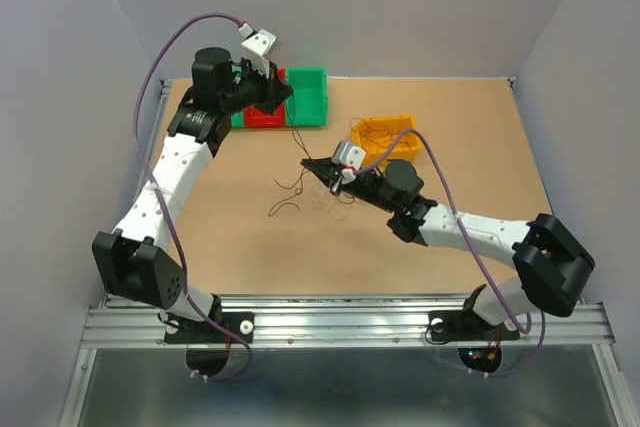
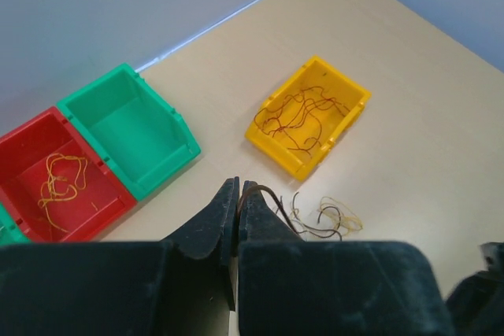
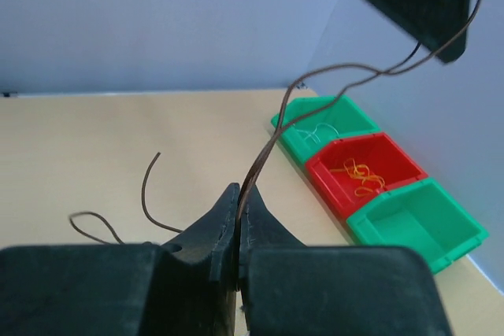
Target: Untangle the cables
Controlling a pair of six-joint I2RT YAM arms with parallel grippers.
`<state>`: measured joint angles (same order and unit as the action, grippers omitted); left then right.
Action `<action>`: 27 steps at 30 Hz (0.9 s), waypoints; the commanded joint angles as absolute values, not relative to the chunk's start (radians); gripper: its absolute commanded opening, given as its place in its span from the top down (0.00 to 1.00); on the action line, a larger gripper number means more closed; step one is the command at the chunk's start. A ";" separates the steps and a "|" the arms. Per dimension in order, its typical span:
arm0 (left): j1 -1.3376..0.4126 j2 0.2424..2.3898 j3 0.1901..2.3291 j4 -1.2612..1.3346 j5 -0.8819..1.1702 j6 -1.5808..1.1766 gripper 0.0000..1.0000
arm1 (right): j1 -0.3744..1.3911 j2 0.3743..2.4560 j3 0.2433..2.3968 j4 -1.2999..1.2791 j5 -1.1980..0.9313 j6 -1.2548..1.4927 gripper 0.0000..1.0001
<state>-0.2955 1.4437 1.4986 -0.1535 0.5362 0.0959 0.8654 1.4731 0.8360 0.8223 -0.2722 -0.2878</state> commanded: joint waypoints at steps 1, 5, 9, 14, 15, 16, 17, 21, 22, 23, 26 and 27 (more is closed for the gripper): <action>-0.267 1.480 1.499 -0.091 0.537 0.115 1.00 | 0.871 1.404 0.790 0.962 -0.357 -0.262 0.99; -0.259 1.587 1.474 -0.109 0.560 0.136 1.00 | 0.870 1.365 0.743 1.080 -0.327 -0.210 0.99; -0.259 1.673 1.468 -0.158 0.592 0.167 1.00 | 0.870 1.403 0.716 1.273 -0.151 -0.163 0.99; -0.259 1.634 1.327 -0.057 0.563 0.175 1.00 | 0.852 1.525 0.854 1.344 0.124 -0.184 0.99; -0.258 1.623 1.284 -0.019 0.551 0.175 1.00 | 0.841 1.554 0.873 1.345 0.139 -0.176 0.99; -0.258 1.624 1.269 -0.008 0.548 0.172 1.00 | 0.827 1.571 0.890 1.345 0.140 -0.167 0.99; -0.258 1.629 1.261 -0.005 0.546 0.173 1.00 | 0.793 1.584 0.928 1.345 0.134 -0.134 0.99; -0.238 1.637 1.212 0.079 0.543 0.144 1.00 | 0.715 1.660 1.031 1.330 0.202 -0.039 0.99; -0.229 1.634 1.203 0.100 0.537 0.126 1.00 | 0.701 1.673 1.060 1.280 0.221 -0.022 0.99; -0.226 1.626 1.189 0.118 0.531 0.118 1.00 | 0.683 1.712 1.093 1.235 0.254 -0.003 1.00; -0.222 1.594 1.138 0.187 0.509 0.104 1.00 | 0.669 1.802 1.236 1.114 0.305 -0.003 0.99; -0.222 1.586 1.129 0.198 0.508 0.103 1.00 | 0.664 1.825 1.261 1.098 0.313 -0.008 0.99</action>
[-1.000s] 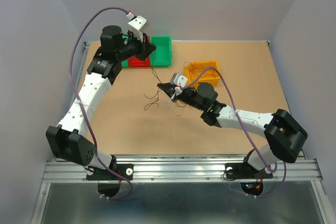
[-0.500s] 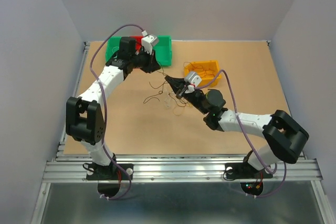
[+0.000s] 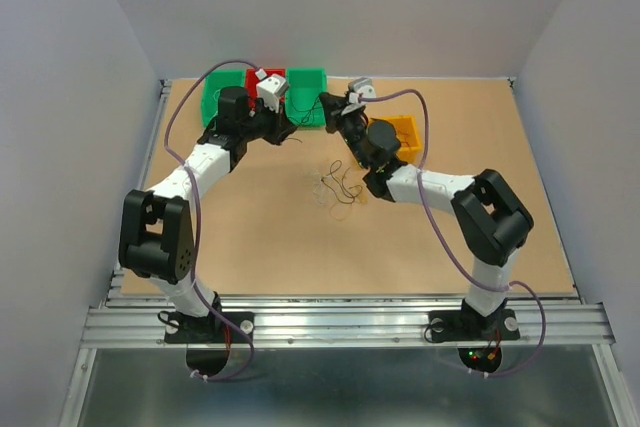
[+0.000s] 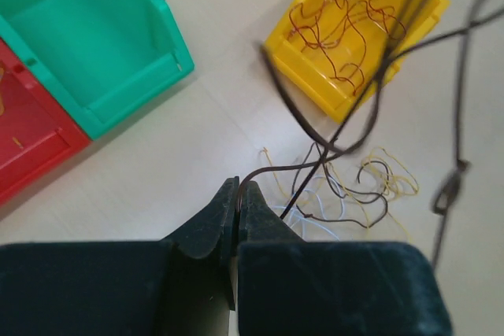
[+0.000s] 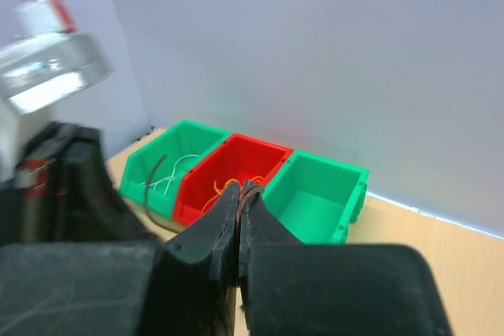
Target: Untangle the cables
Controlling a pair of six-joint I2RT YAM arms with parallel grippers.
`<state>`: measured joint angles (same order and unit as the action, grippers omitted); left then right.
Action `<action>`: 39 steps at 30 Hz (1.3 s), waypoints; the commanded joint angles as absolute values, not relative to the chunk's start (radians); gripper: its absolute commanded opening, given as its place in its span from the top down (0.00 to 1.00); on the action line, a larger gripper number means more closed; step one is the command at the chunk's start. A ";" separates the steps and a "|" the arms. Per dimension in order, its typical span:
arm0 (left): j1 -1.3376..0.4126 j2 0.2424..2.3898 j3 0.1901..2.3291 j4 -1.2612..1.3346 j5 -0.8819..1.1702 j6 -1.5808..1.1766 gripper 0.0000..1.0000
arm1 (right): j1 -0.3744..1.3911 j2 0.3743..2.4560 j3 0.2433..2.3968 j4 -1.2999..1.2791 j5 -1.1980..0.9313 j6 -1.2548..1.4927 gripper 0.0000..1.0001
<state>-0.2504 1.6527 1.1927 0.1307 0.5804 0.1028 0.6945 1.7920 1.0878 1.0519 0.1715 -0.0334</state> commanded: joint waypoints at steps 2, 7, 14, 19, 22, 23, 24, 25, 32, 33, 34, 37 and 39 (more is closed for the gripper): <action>-0.222 1.568 1.114 0.210 0.508 0.103 1.00 | 0.663 1.873 1.350 1.016 0.328 -0.021 0.99; -0.221 1.500 1.063 0.264 0.466 0.091 1.00 | 0.641 2.003 1.502 0.807 0.341 -0.006 0.99; -0.215 1.401 1.043 0.284 0.477 0.083 1.00 | 0.620 2.148 1.666 0.506 0.114 0.031 0.99; -0.207 1.368 1.046 0.285 0.498 0.072 1.00 | 0.632 2.134 1.536 0.522 -0.156 -0.020 1.00; -0.199 1.371 1.060 0.270 0.546 0.054 1.00 | 0.658 2.112 1.478 0.517 -0.257 -0.074 0.99; -0.198 1.374 1.071 0.264 0.563 0.048 1.00 | 0.661 2.108 1.467 0.517 -0.291 -0.093 0.99; -0.187 1.379 1.078 0.262 0.578 0.035 1.00 | 0.670 2.094 1.439 0.518 -0.384 -0.106 0.99; -0.181 1.382 1.078 0.262 0.583 0.029 1.00 | 0.675 2.086 1.424 0.520 -0.446 -0.121 0.99; -0.117 1.453 1.115 0.272 0.661 -0.021 1.00 | 0.750 1.985 1.315 0.532 -0.728 -0.215 1.00; -0.111 1.463 1.120 0.270 0.672 -0.026 1.00 | 0.755 1.971 1.304 0.541 -0.774 -0.210 0.99; -0.101 1.483 1.130 0.268 0.692 -0.026 1.00 | 0.758 1.942 1.290 0.575 -0.788 -0.203 0.99; -0.094 1.506 1.138 0.264 0.684 -0.009 1.00 | 0.759 1.892 1.243 0.643 -0.757 -0.160 0.99; -0.087 1.512 1.137 0.270 0.660 -0.005 1.00 | 0.759 1.875 1.235 0.650 -0.624 -0.127 0.99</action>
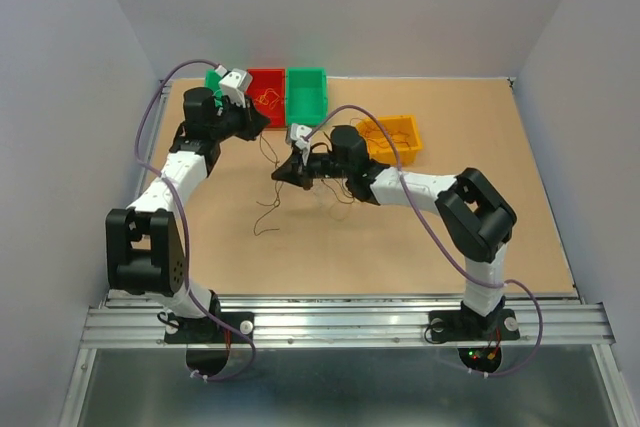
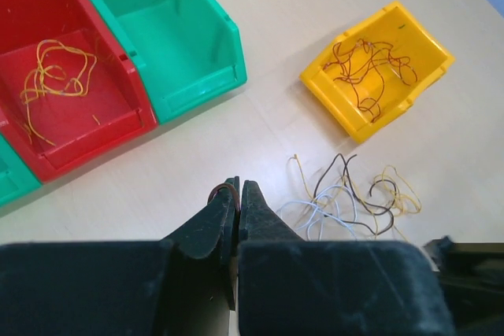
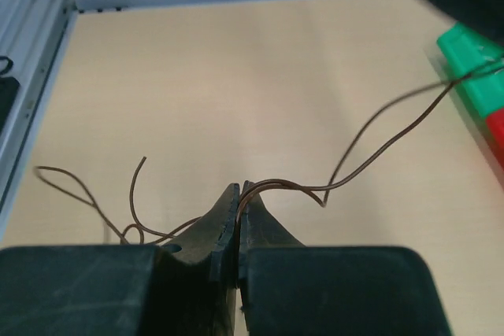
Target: Untangle the cables
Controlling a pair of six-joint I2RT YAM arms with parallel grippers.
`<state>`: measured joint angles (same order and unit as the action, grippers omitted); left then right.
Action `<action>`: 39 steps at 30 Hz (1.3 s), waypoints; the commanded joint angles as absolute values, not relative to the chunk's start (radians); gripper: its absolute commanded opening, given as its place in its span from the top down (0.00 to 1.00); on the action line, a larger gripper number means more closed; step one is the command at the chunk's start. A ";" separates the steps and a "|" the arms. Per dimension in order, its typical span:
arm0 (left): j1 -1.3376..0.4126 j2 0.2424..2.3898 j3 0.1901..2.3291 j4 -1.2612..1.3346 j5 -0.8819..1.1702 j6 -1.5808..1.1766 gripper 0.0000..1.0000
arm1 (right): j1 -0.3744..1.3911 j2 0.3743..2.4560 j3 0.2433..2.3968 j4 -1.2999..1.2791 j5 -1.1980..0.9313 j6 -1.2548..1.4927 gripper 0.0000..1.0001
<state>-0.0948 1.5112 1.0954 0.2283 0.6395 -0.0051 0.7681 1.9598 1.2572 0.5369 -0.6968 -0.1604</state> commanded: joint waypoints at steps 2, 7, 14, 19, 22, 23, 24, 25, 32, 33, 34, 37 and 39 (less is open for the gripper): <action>-0.066 1.517 1.128 0.294 0.644 -0.018 1.00 | 0.759 1.867 1.232 0.673 -0.487 -0.083 0.99; -0.025 1.546 1.115 0.347 0.623 -0.044 0.99 | 0.698 1.896 1.319 0.675 -0.149 0.065 0.99; -0.018 1.608 1.118 0.356 0.615 -0.044 0.99 | 0.588 1.913 1.358 0.773 -0.009 0.242 0.99; -0.008 1.579 1.074 0.422 0.594 -0.064 0.99 | 0.434 1.936 1.387 0.746 0.006 0.504 0.99; 0.017 1.560 1.054 0.439 0.594 -0.071 0.99 | 0.402 1.954 1.422 0.707 0.032 0.509 0.99; 0.015 1.552 1.045 0.446 0.594 -0.064 0.99 | 0.403 1.968 1.440 0.677 0.035 0.488 0.99; 0.017 1.554 1.040 0.449 0.598 -0.061 0.99 | 0.402 1.977 1.471 0.661 0.022 0.482 0.99; 0.017 1.557 1.040 0.451 0.604 -0.058 0.98 | 0.402 1.989 1.498 0.661 0.014 0.476 0.99; 0.003 1.631 1.074 0.451 0.657 -0.037 0.48 | 0.402 2.115 1.661 0.611 -0.040 0.416 0.99; 0.003 1.641 1.083 0.451 0.652 -0.032 0.44 | 0.402 2.128 1.678 0.614 -0.051 0.411 0.99; -0.024 1.666 1.106 0.437 0.635 -0.023 0.43 | 0.402 2.155 1.696 0.617 -0.069 0.405 0.99; -0.032 1.696 1.140 0.422 0.620 -0.021 0.43 | 0.402 2.195 1.776 0.608 -0.095 0.388 0.99; -0.032 1.706 1.149 0.422 0.601 -0.021 0.43 | 0.403 2.235 1.831 0.586 -0.106 0.374 0.99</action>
